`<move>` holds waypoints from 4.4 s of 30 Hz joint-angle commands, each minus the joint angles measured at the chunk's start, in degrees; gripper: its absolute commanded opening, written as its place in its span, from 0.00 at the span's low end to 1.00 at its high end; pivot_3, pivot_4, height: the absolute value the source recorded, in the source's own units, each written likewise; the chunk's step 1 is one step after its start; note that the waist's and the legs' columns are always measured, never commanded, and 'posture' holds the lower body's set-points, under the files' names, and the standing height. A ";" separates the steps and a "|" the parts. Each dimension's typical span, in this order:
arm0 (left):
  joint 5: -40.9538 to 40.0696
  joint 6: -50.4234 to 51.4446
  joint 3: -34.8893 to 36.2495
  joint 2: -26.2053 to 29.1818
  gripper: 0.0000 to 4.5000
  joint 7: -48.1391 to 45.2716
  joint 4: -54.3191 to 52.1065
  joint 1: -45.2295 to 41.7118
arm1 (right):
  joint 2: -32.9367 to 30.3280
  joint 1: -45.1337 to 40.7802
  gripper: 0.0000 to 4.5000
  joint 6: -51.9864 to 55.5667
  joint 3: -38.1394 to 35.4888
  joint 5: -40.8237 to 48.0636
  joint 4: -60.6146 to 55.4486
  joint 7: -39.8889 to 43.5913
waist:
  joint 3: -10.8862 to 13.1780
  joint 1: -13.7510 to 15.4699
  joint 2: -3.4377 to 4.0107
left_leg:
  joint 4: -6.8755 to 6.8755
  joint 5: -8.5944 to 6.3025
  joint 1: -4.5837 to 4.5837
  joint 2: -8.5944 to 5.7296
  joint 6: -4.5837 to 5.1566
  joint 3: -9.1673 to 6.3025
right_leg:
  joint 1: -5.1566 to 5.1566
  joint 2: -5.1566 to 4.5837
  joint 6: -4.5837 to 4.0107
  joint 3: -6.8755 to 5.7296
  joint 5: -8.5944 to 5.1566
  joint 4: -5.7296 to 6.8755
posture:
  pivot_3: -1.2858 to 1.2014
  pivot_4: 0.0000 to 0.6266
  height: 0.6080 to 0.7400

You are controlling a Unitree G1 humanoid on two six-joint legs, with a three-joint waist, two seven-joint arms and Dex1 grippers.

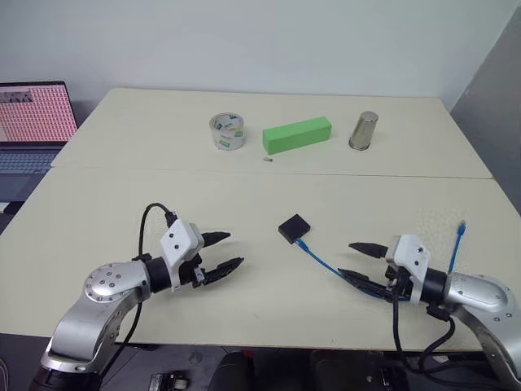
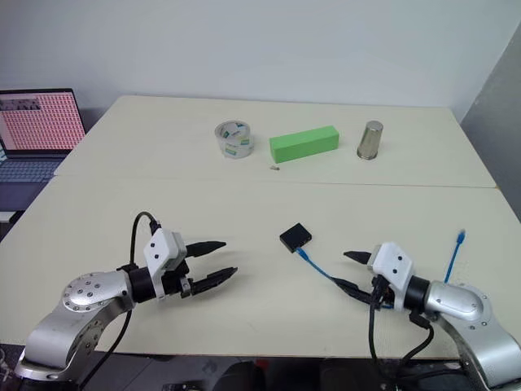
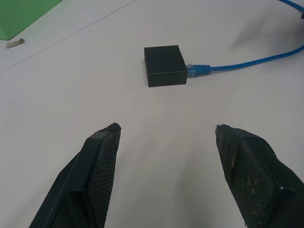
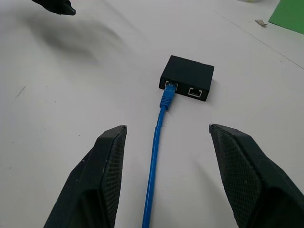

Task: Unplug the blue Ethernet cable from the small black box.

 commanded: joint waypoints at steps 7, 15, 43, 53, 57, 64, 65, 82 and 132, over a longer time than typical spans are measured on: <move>-0.88 -0.16 0.77 1.35 0.75 -1.65 -1.67 -0.39 | -0.59 0.01 0.65 -0.43 -0.57 0.69 -1.40 0.74 | 0.00 0.01 0.00 | 0.00 0.00 0.00 0.00 0.00 0.00 | 0.00 0.00 0.00 -0.01 0.00 0.00 | 0.52 0.24 1.00; -0.56 -0.21 0.16 1.68 0.75 -1.98 -1.67 -0.72 | -0.63 -0.09 0.65 -0.63 0.57 -0.27 -1.10 0.81 | 0.00 0.01 0.00 | 0.00 0.00 0.00 0.00 -0.01 0.00 | 0.00 0.00 0.00 -0.01 0.00 0.00 | 0.52 0.24 1.00; -0.55 0.44 -3.21 3.29 0.77 -6.90 -2.78 -2.52 | 23.17 -14.57 0.33 3.99 19.60 -19.87 17.64 -21.29 | 0.00 -0.11 0.00 | -0.01 0.11 0.02 0.01 -0.19 0.00 | -0.06 0.02 0.00 0.00 0.00 0.08 | 0.52 0.24 1.00; -3.53 4.01 -1.99 -0.12 0.77 -3.71 0.23 -3.88 | 15.91 -15.51 0.04 -4.25 21.90 -23.49 14.40 -15.48 | 0.00 0.19 0.00 | 0.00 0.10 -0.01 -0.03 -0.19 -0.01 | -0.06 0.00 0.00 -0.01 0.00 0.06 | 0.52 0.24 1.00; -11.53 12.62 0.30 -3.26 0.77 -1.73 2.56 -7.02 | 8.42 -18.56 0.04 -20.13 23.53 -28.77 15.28 -11.09 | 0.01 -0.09 0.00 | 0.00 0.01 -0.01 -0.01 -0.02 -0.01 | -0.09 0.00 0.00 -0.02 0.00 0.07 | 0.52 0.24 1.00; -20.49 22.76 0.20 -5.07 0.77 -1.82 3.47 -11.22 | 2.56 -25.20 0.04 -46.02 24.40 -33.96 22.44 -9.14 | 0.03 -0.28 0.04 | 0.01 0.11 -0.01 0.05 -0.20 -0.03 | -0.09 0.07 0.00 -0.05 0.00 0.06 | 0.52 0.24 1.00; -21.52 23.71 0.08 -5.57 0.77 -1.78 3.43 -11.73 | 2.46 -26.20 0.04 -48.76 24.59 -34.12 23.28 -8.80 | 0.03 -0.25 0.03 | 0.02 0.12 -0.02 0.04 -0.21 0.00 | -0.09 0.06 0.00 -0.02 0.00 0.06 | 0.52 0.24 1.00; -25.61 26.15 0.98 -9.51 0.53 0.01 4.22 -12.92 | 4.34 -32.18 0.04 -60.53 24.14 -32.96 31.07 -5.23 | 0.03 -0.17 0.03 | 0.08 0.12 -0.01 0.06 -0.22 0.01 | -0.06 0.04 0.00 -0.01 0.00 0.07 | 0.52 0.24 1.00; -16.67 14.97 -6.88 -3.12 0.18 -13.29 1.18 -17.22 | 1.28 -31.79 0.46 21.25 16.56 18.79 8.29 7.76 | 0.05 -0.11 0.04 | 0.06 0.01 -0.09 0.01 -0.02 -0.06 | -0.05 0.01 0.00 -0.04 0.00 -0.05 | 0.52 0.24 1.00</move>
